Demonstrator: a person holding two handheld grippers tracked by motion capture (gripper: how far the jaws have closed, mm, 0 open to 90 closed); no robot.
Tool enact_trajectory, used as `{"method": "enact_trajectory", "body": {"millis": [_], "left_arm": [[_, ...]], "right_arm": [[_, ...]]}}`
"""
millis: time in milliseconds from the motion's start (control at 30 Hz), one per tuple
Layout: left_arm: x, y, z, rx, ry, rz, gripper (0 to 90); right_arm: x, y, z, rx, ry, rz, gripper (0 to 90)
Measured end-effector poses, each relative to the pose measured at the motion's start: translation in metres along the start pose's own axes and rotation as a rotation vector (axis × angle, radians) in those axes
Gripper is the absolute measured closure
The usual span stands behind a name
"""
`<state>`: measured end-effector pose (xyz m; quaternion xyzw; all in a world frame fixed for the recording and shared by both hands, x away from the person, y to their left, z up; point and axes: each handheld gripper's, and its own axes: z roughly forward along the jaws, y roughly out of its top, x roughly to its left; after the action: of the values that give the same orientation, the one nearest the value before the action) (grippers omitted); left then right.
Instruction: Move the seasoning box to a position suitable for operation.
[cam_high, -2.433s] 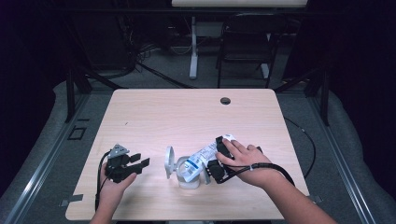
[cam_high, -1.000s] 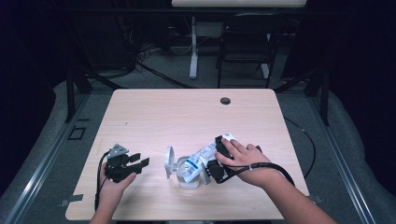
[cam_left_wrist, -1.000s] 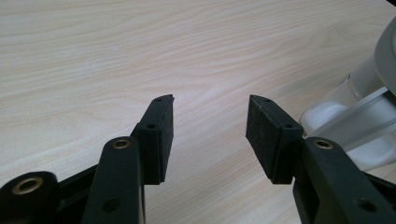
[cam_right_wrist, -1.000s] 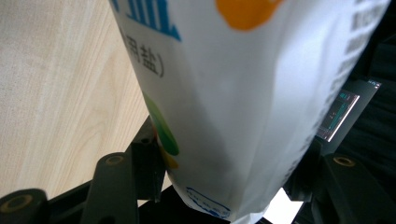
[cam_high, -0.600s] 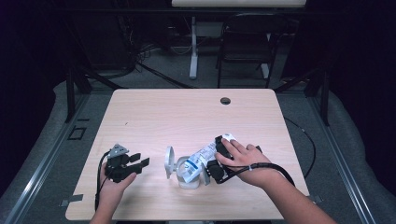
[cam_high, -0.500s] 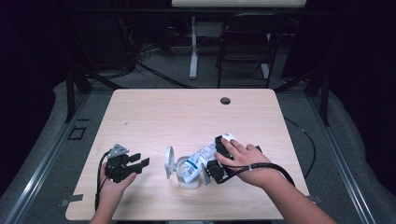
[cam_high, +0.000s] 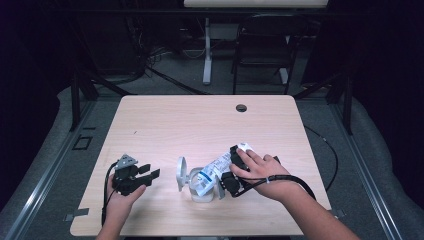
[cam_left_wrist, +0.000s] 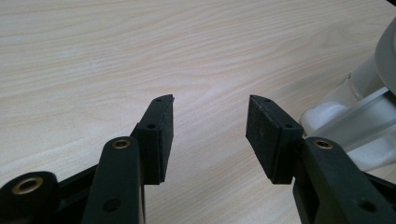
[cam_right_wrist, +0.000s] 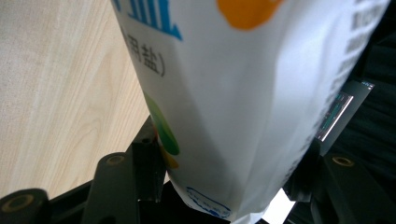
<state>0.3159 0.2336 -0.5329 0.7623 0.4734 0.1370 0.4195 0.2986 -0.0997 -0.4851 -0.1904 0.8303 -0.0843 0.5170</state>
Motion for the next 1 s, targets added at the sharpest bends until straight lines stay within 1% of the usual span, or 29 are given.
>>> {"method": "enact_trajectory", "body": {"millis": [1000], "left_arm": [[-0.0006,-0.0005,0.0010,0.008,-0.003,0.002,52.0]], "right_arm": [[0.0002,-0.0001,-0.0011,-0.006,0.005,-0.001,44.6]]}}
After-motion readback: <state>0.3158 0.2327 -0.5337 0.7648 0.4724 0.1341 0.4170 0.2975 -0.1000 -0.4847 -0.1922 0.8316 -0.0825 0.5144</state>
